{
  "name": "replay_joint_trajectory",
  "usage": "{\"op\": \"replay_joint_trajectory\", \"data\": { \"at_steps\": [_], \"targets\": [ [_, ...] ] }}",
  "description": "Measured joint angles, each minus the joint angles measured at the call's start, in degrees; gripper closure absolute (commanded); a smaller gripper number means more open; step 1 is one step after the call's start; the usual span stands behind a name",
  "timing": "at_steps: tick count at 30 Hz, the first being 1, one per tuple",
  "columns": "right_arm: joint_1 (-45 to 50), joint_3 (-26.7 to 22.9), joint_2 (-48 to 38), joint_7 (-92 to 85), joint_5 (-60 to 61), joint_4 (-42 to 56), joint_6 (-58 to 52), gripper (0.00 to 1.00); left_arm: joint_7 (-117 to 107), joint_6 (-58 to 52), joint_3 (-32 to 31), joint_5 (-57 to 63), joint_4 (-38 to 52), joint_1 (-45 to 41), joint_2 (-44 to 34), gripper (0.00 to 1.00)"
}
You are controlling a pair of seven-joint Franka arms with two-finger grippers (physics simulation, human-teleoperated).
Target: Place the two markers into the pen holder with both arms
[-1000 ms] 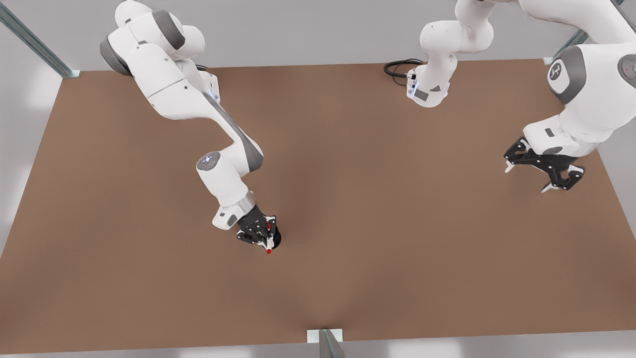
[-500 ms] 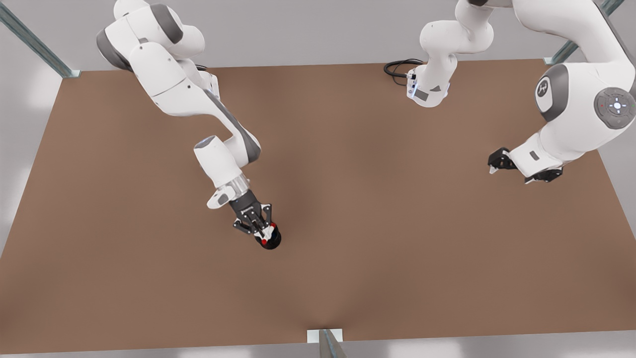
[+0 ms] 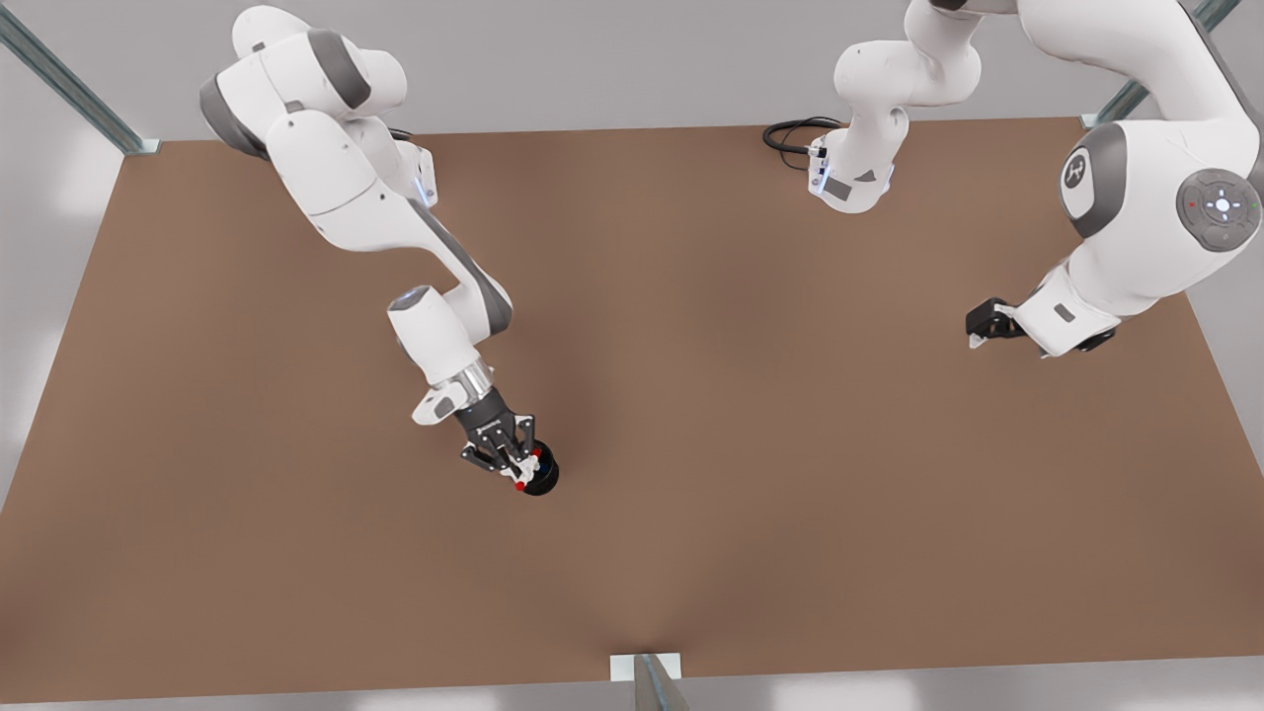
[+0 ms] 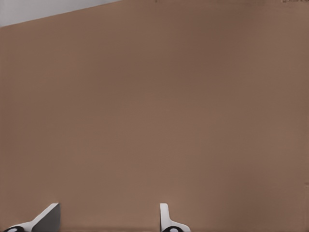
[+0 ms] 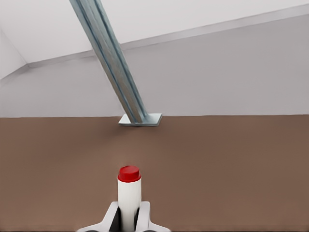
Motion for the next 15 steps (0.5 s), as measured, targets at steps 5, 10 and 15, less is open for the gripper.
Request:
{"op": "replay_joint_trajectory", "data": {
  "at_steps": [5,10,15],
  "targets": [
    [0.7,-0.4,0.3,0.0,0.1,0.0,-0.1,0.0,-1.8,0.3,0.0,0.0,0.0,-0.5,0.2,0.0],
    [0.2,-1.3,-1.6,-0.2,0.1,1.7,-0.9,0.0,-3.2,0.5,0.0,0.0,0.0,-0.5,0.1,0.0],
    [-5.4,-2.1,-16.9,-2.0,0.1,29.6,-36.6,0.0,-4.3,0.4,0.1,-0.6,-0.1,0.0,0.1,0.0]
  ]
}}
